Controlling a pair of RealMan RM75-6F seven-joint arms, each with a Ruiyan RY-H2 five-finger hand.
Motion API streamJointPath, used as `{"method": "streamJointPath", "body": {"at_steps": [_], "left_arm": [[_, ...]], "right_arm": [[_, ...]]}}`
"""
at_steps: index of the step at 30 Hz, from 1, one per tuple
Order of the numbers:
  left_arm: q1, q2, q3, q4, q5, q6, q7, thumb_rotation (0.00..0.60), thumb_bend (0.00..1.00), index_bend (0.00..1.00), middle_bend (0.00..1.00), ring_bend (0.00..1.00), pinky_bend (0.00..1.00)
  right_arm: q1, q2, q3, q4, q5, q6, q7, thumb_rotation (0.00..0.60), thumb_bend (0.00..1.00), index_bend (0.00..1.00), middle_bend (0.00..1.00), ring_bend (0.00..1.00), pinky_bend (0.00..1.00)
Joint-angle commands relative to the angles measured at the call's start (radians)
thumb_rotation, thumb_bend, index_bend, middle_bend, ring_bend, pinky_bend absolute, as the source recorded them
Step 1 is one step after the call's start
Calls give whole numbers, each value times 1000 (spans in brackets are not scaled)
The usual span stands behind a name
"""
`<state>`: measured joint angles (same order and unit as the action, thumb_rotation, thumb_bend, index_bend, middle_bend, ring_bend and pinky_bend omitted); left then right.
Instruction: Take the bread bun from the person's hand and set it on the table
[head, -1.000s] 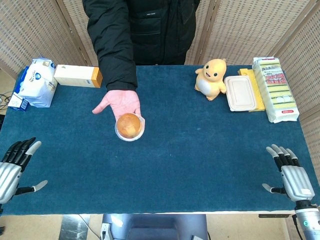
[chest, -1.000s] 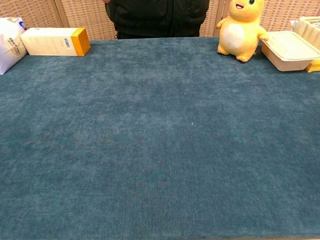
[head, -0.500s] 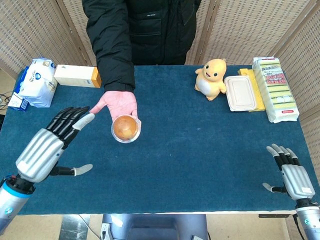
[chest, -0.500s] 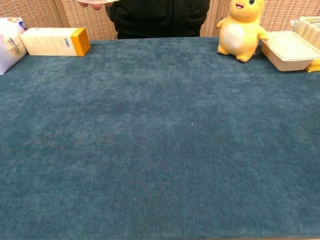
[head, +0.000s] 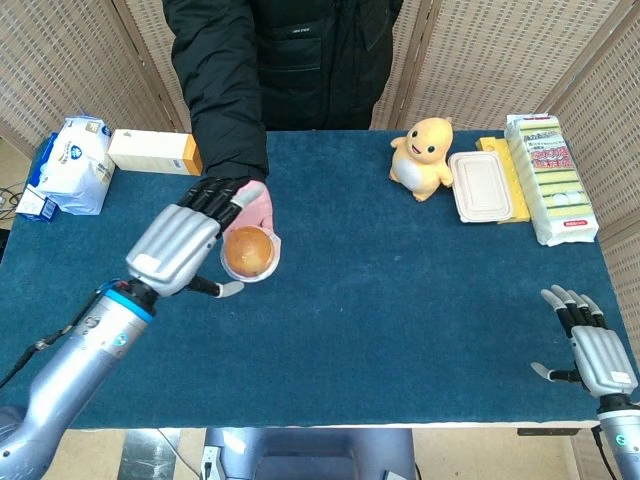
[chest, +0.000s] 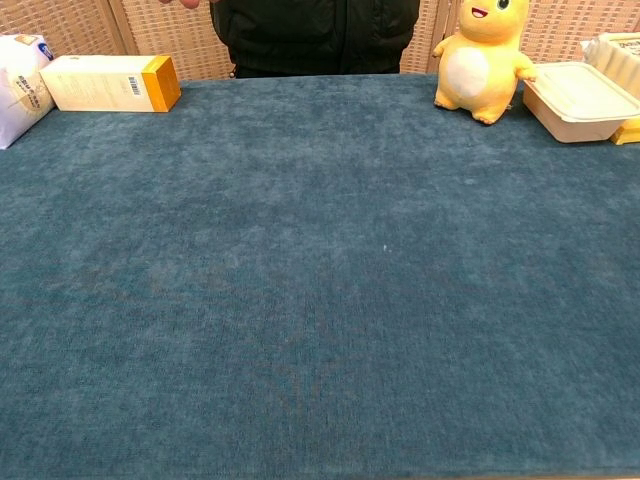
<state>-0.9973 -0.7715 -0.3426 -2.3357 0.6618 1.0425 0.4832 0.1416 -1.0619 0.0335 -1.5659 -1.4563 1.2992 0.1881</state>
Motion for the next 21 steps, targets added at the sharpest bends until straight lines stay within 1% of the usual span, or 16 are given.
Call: {"method": "streamJointPath", "body": {"at_steps": [1,4,8,12,16,17,19,21], "left_arm": [[-76,-82,16,26,-85,22,83,600,30,0,0,0,34],[-95,-116,28,36,-109,50,105,600,31,0,0,0,40],[-104,-148,38,40,-124,121,137,600,33,0,14,1,170],[-102,-166,42,35,-138,179,154,600,51,0,104,49,257],[-98,-178,43,43,-134,198,153,600,75,4,165,109,304],[-97,-181,45,46,-131,202,155,600,89,16,190,138,328],[-96,-191,48,55,-125,218,163,600,114,84,251,196,373],[-94,-205,48,62,-116,236,166,600,143,214,353,278,434]], "right_arm": [[1,1,0,3,-1,-2,5,600,30,59,0,0,0],[1,1,0,3,-1,-2,6,600,30,59,0,0,0],[2,0,1,4,2,-2,6,600,30,59,0,0,0],[3,-2,0,4,3,-5,2,600,31,59,0,0,0],[4,-4,-2,3,0,-8,-3,600,31,59,0,0,0],[4,-4,-2,3,0,-8,-4,600,31,59,0,0,0],[4,-4,-3,2,0,-9,-6,600,30,59,0,0,0],[4,-4,-3,2,1,-10,-8,600,30,59,0,0,0]]}}
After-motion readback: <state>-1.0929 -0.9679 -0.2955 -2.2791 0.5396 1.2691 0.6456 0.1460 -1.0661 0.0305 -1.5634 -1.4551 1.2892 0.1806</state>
